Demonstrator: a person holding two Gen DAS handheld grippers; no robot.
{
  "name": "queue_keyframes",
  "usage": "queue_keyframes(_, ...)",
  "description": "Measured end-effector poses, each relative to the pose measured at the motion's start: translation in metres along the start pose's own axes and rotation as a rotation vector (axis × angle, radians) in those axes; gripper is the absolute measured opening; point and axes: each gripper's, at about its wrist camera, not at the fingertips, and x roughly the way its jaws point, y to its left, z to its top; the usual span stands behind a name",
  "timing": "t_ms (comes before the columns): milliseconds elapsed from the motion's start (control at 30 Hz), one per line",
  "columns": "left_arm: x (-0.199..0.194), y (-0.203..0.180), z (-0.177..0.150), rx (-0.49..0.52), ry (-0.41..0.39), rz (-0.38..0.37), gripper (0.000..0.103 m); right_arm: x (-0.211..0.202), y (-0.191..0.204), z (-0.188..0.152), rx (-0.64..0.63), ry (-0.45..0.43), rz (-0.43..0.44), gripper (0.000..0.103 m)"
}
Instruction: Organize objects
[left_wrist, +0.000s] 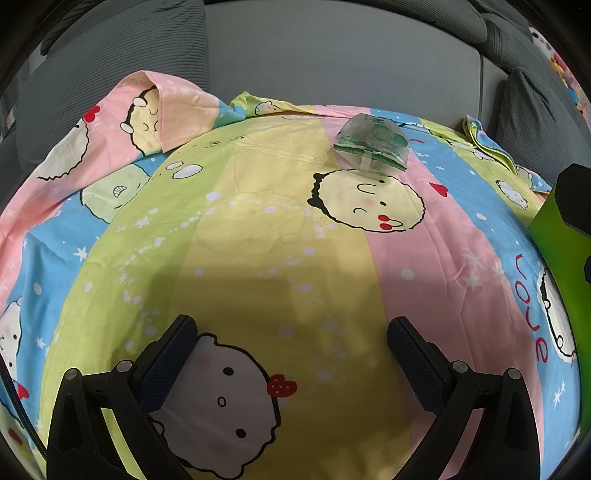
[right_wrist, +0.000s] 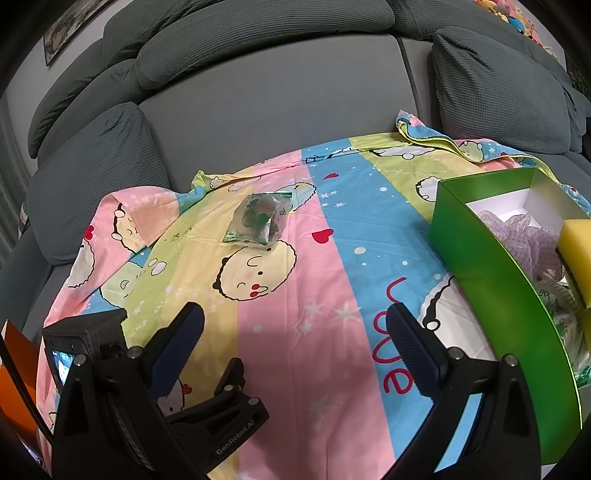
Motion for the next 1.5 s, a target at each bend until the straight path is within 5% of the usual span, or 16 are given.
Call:
queue_keyframes(1167,0.000,0.000,0.001,0.000,0.001,0.000,0.102,-0.002,-0.027,0.007,0.122,-0.009,0.060,0.099)
queue_keyframes(1500,0.006,0.003,0.016,0.006,0.078,-0.010,0.103,0.009,-0.015,0.017,0.062,0.038,0.062,0.099)
